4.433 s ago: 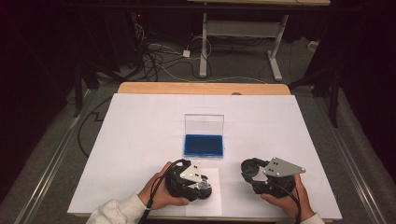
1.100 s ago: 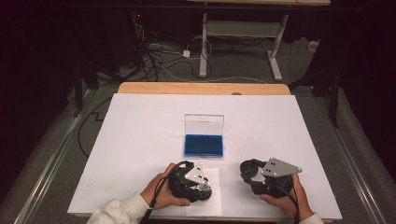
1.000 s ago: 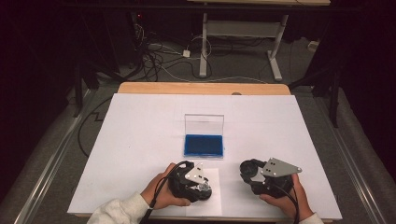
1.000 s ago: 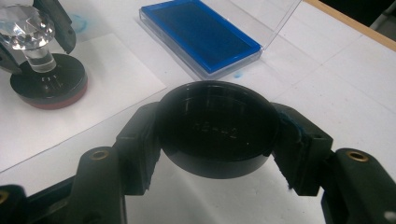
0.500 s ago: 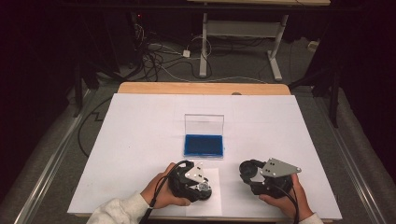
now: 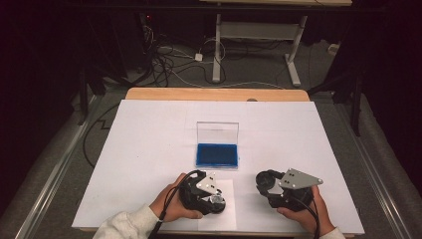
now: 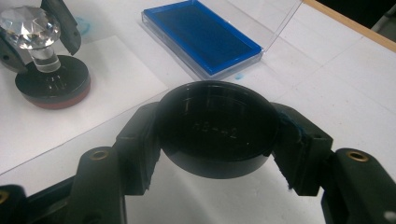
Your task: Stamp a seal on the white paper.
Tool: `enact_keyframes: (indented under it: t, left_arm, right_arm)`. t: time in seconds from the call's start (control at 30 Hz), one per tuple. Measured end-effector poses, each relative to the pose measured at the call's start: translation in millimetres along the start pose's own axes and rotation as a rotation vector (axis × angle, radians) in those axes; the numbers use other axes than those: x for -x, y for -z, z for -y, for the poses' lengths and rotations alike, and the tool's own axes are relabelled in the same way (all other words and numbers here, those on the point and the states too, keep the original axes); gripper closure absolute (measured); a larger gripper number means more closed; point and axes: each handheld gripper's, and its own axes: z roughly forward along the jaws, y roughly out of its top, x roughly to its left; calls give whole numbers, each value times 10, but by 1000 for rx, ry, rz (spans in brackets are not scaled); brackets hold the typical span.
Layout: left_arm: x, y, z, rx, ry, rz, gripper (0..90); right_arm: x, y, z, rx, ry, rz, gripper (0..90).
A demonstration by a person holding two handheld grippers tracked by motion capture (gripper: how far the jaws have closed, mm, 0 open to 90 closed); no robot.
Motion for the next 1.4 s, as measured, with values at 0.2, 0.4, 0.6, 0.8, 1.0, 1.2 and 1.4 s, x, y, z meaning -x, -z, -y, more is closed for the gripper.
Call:
enact_keyframes:
  t: [0.2,0.4,0.6,0.8,1.0,1.2,1.4]
  left_arm:
    - [-38,180,-3,70,11,-23,544]
    - [-45,369,-12,123,14,-65,544]
    - [-84,549,21,171,30,-111,544]
    - [-127,679,66,207,54,-152,544]
    - [-155,750,94,222,62,-173,545]
    - [-182,759,102,223,63,-177,544]
    - [-222,797,130,223,70,-192,544]
  right_arm:
    - [7,16,-1,5,1,2,382]
    - [7,23,-3,8,-1,8,382]
    - [13,32,-6,15,-3,9,382]
    - [11,32,-7,17,2,2,382]
    - [16,28,-8,16,1,-1,383]
    - [27,38,-9,24,5,0,383]
    - [31,34,-10,18,6,4,383]
